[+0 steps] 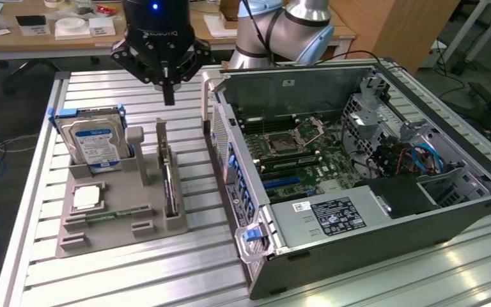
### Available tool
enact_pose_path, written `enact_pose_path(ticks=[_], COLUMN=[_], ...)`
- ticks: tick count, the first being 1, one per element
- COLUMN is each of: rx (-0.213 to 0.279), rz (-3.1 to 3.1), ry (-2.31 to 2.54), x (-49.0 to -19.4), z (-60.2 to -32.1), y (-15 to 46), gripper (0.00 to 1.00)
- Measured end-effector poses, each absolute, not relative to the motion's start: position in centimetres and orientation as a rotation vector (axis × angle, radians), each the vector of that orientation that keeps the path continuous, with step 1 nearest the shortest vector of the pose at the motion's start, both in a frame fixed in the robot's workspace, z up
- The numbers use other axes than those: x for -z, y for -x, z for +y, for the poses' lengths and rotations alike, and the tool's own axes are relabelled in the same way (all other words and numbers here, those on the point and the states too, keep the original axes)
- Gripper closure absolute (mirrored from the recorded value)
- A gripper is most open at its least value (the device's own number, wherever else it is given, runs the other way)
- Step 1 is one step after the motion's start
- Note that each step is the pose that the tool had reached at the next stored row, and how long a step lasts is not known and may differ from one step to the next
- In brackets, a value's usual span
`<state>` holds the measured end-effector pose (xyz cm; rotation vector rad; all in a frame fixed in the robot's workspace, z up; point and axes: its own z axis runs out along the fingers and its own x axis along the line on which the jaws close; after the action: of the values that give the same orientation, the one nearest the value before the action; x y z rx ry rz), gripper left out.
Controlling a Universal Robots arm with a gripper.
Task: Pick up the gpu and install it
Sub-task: 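Reach for the gpu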
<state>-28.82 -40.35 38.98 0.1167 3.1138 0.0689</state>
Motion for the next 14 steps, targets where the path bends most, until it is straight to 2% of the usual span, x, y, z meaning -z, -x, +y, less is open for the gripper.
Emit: enact_pose_path(ticks=[14], rx=[-0.069], rz=[3.114], ry=[-0.117], x=[-39.0], z=[-40.4], y=[29.9], gripper=[0.89])
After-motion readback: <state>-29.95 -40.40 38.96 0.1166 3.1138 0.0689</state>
